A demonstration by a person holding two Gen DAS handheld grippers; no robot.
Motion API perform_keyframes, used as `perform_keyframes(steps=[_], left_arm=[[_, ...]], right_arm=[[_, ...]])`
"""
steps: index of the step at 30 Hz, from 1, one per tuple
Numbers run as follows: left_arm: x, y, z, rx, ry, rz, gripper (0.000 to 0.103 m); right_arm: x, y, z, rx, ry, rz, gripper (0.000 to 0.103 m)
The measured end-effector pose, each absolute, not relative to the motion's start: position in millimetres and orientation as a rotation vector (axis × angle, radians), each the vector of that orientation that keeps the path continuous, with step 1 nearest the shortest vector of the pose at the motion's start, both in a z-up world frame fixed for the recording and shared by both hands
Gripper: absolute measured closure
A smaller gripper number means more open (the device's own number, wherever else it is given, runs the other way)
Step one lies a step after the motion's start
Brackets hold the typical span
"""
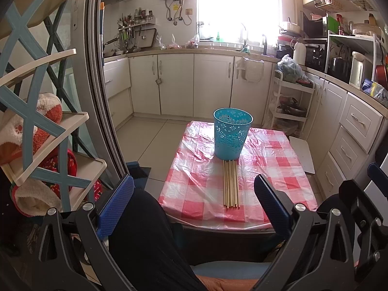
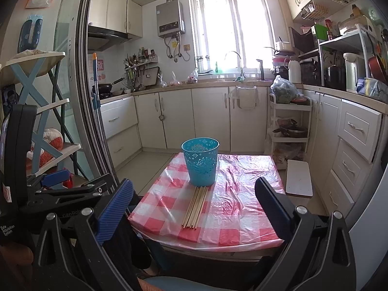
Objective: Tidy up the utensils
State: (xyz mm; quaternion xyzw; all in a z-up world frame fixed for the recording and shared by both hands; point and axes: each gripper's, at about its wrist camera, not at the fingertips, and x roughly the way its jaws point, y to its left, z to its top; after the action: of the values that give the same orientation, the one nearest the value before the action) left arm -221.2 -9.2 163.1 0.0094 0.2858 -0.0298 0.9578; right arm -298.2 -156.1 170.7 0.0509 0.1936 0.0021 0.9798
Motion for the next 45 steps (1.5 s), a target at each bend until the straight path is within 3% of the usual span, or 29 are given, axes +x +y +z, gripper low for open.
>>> perform_keyframes(steps=[22, 36, 43, 44, 45], left_arm=[[-236, -10, 161, 0.034, 0.601, -0.066, 0.008], [-206, -1, 133, 0.062, 0.665, -0.076, 0.007], [-148, 4, 88, 0.078, 0.784, -0.057, 0.007], [-138, 5, 80, 0.083, 0.803, -0.056, 0.007], [-131, 4, 74, 0.086, 0.821, -0.051, 0.007]], right_arm=[[-293, -161, 165, 0.099, 0.467, 0.005, 0.007], [-272, -168, 149, 0.098, 0.529, 0.015, 0.007], [-207, -190, 101, 0.116, 0.668, -0.014, 0.007], [-195, -193, 90, 0.119, 0.692, -0.008, 0.011], [-182, -195, 79, 0.118, 0.725, -0.001, 0.026]])
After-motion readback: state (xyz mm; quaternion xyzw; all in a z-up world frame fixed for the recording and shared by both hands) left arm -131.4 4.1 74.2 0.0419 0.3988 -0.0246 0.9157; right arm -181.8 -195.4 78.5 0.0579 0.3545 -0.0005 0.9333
